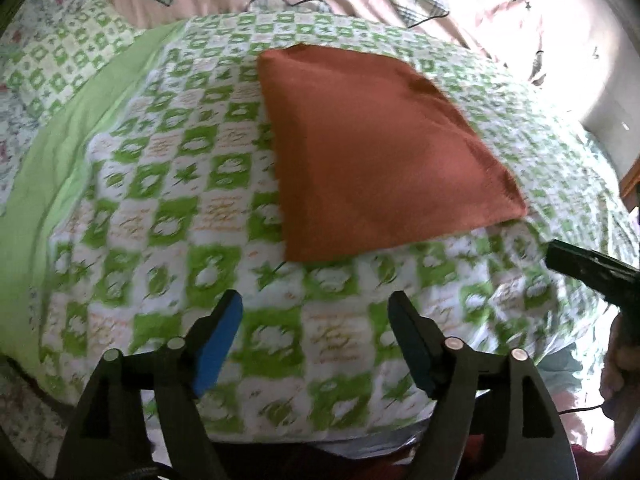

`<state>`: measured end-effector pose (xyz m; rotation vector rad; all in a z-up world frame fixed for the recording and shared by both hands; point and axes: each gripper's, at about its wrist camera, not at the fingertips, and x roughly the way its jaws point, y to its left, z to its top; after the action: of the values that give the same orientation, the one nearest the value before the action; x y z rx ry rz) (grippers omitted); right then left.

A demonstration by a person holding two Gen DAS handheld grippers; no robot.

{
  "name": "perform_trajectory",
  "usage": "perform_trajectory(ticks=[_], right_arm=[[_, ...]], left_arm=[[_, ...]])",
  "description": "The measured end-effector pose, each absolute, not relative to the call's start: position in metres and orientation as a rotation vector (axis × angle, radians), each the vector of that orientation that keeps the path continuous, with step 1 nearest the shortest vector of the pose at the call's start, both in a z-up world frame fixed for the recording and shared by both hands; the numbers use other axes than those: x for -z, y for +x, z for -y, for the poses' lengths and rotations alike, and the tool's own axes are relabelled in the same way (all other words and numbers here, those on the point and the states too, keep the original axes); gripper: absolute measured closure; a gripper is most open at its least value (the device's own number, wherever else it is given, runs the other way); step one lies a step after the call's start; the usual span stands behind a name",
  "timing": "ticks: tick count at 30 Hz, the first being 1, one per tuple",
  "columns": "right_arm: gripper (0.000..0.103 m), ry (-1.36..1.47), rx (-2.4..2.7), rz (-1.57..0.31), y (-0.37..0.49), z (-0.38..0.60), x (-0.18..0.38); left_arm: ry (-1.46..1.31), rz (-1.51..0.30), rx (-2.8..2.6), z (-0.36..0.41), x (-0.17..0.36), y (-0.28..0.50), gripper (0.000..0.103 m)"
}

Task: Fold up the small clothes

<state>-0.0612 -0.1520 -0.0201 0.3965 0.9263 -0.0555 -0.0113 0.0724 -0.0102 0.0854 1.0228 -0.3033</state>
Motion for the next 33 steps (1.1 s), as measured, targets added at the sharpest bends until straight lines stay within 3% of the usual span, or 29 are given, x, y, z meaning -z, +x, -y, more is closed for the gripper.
perform_trajectory(ticks=[2, 8, 33], right_arm=[[0.034, 0.375, 0.025, -0.927, -0.066, 0.141, 0.020], [0.023, 0.346, 0.010, -0.923, -0.077, 0.128, 0.021], [0.021, 0.227, 0.034, -0.900, -0.018, 0.121, 0.018]], left_arm=[[0.119, -1.008, 0.268, -0.080, 0.009, -0.020, 0.026], [0.233, -0.955, 0.220, -0.085, 0.011, -0.040, 0.021], [0.178, -0.947, 0.182, -0.063, 0.001, 0.007, 0.017]])
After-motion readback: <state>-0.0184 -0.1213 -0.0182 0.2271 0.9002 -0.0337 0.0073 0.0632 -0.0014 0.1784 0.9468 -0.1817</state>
